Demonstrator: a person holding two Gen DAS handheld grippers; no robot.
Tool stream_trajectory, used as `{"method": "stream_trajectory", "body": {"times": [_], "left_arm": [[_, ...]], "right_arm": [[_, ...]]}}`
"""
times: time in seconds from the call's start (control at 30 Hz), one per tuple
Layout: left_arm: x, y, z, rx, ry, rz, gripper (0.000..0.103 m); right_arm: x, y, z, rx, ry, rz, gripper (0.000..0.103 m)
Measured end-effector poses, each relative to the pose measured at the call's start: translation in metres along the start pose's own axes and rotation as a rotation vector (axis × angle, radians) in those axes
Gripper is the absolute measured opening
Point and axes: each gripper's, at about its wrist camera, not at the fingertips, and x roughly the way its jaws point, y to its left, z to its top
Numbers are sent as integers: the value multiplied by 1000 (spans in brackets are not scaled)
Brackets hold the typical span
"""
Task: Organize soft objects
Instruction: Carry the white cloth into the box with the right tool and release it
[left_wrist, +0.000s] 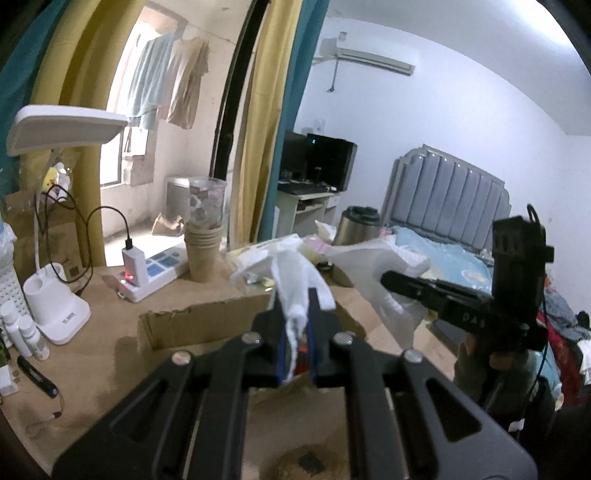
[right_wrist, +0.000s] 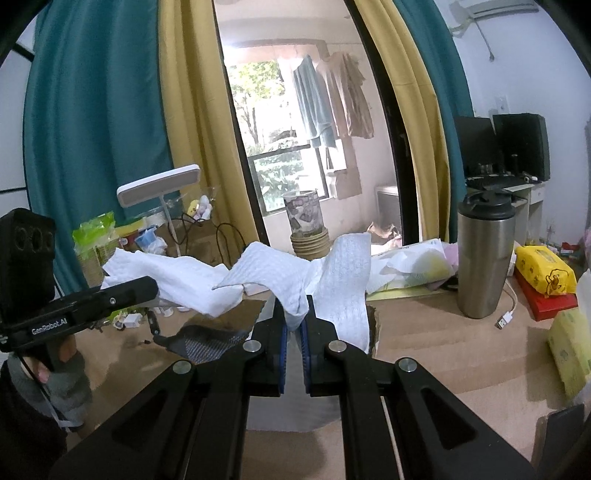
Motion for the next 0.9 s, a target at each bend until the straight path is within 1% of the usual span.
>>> {"method": "stream_trajectory", "body": {"times": [0.17,0.37,0.53,0.7,0.77,0.9], "left_arm": [[16,2,6,-11,5,-19,10],[44,-7,4,63,45,-18,10],[62,-7,1,33,81,-25,10],[79,-4,-5,25,109,-8,10],[87,-1,-9,20,132,-1,11],[95,0,-14,21,149,9,14]], "right_arm": [[5,-4,7,6,-4,4,7],[22,-8,12,19,15,16,7],[45,-8,3,23,59,3,7],[62,-16,-8,59,106,-12,7],[66,-20,-11,76,117,-20,7],[67,-21,-12,80,118,-26,7]]}}
